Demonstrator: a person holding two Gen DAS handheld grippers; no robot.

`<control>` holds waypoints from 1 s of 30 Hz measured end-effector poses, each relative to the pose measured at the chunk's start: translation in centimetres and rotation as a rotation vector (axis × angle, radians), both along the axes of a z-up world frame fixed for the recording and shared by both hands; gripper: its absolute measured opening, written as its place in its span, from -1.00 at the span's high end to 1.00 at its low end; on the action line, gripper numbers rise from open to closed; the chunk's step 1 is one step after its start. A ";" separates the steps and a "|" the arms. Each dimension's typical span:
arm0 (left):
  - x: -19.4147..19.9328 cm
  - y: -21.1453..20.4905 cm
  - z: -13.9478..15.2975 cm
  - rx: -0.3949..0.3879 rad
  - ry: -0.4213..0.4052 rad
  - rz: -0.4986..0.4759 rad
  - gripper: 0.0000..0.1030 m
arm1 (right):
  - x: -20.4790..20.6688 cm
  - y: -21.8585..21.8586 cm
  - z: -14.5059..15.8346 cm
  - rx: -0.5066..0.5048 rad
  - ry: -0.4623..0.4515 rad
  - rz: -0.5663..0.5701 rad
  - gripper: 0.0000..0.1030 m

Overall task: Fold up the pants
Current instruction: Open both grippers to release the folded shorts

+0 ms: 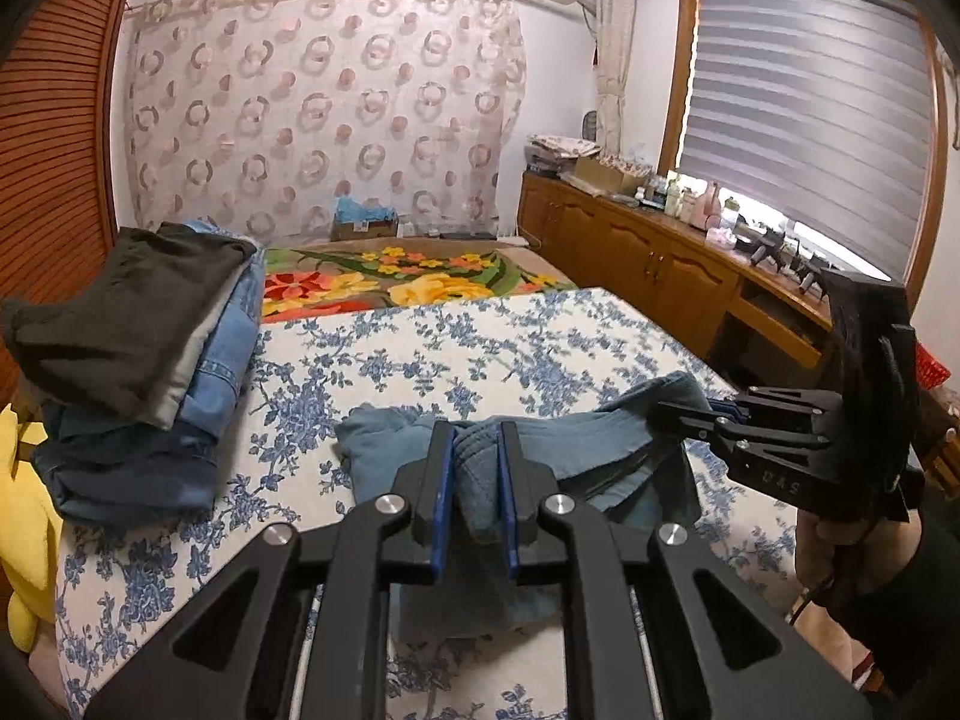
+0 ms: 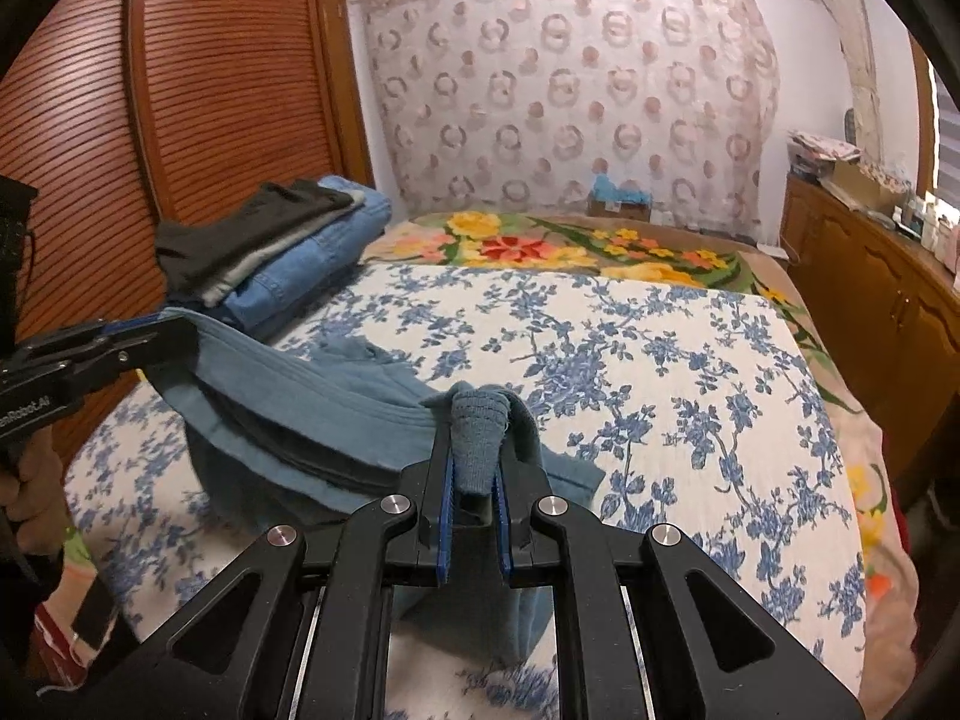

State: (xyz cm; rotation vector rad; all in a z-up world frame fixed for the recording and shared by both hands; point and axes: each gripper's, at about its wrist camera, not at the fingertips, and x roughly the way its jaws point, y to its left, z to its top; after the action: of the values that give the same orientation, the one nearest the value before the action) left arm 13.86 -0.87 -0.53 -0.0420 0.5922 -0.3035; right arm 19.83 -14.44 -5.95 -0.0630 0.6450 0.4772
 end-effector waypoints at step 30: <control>-0.3 2.1 -7.0 0.080 0.211 -0.012 0.08 | -1.6 -0.8 -2.3 -0.071 0.020 0.045 0.22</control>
State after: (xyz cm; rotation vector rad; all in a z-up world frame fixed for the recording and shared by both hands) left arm 13.52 1.20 -7.57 0.0071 0.8134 -0.2887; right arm 18.25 -15.22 -8.27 -0.1407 0.6808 0.4990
